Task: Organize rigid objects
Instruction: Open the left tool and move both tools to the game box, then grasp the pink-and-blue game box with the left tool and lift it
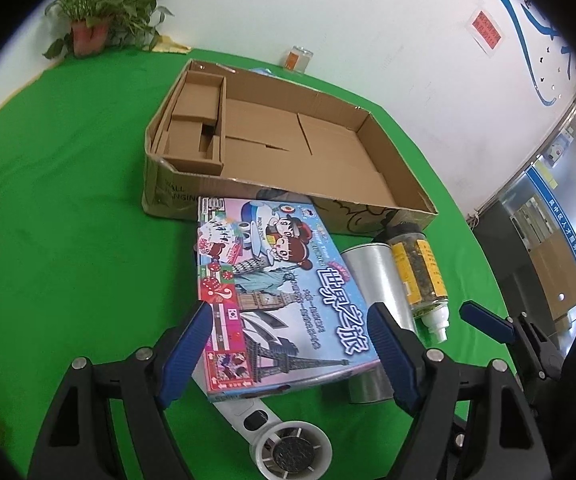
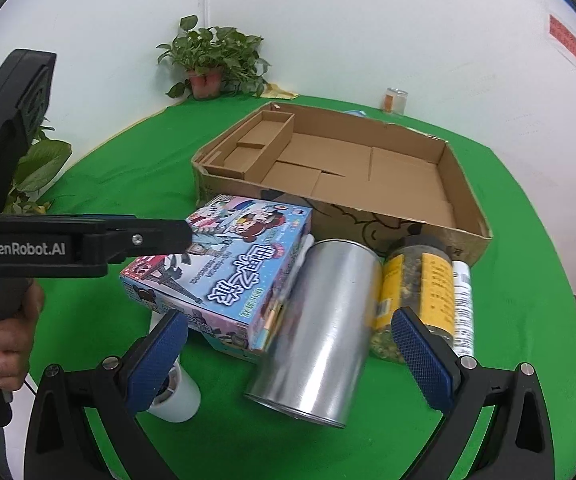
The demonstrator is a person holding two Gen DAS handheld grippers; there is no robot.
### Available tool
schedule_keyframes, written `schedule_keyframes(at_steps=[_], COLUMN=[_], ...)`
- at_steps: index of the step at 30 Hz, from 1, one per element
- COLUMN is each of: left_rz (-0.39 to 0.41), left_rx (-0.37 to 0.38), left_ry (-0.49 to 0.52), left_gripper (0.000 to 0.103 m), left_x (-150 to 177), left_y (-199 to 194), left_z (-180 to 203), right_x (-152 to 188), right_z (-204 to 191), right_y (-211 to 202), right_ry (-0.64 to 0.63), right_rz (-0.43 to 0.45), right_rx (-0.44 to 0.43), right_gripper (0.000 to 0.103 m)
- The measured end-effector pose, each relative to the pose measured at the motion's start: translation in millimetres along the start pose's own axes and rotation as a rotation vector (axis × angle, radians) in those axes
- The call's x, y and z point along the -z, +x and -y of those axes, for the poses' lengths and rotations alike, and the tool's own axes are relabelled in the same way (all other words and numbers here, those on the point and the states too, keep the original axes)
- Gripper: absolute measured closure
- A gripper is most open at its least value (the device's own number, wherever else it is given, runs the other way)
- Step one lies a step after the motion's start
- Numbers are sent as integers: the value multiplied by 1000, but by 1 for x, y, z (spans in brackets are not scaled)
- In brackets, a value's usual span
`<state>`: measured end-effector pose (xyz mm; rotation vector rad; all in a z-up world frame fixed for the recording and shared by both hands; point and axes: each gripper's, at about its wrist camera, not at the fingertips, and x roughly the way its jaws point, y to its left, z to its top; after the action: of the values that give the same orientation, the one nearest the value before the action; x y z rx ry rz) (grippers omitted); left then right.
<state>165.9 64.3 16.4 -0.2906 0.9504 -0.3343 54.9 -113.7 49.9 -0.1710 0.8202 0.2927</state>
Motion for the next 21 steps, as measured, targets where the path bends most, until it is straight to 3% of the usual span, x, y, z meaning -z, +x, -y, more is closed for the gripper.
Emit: schedule_keyframes(at_steps=[6, 11, 16, 19, 21], left_rz=[-60, -94, -105, -123, -149], left_rx=[27, 53, 33, 63, 64], left_ry=[-72, -75, -40, -22, -14], left_gripper=[26, 30, 44, 44, 44], left_x=[-7, -8, -4, 2, 2], left_y=[20, 31, 30, 26, 30], left_z=[-27, -33, -28, -20, -20], right_x=[-11, -21, -23, -21, -17], right_z=[-4, -16, -31, -46, -54], right_y=[24, 48, 67, 66, 65], right_ry=[33, -7, -56, -107, -164], right_rz=[-34, -61, -63, -69, -64], right_rx=[-212, -272, -316, -407, -372], right_gripper=[1, 1, 1, 2, 4])
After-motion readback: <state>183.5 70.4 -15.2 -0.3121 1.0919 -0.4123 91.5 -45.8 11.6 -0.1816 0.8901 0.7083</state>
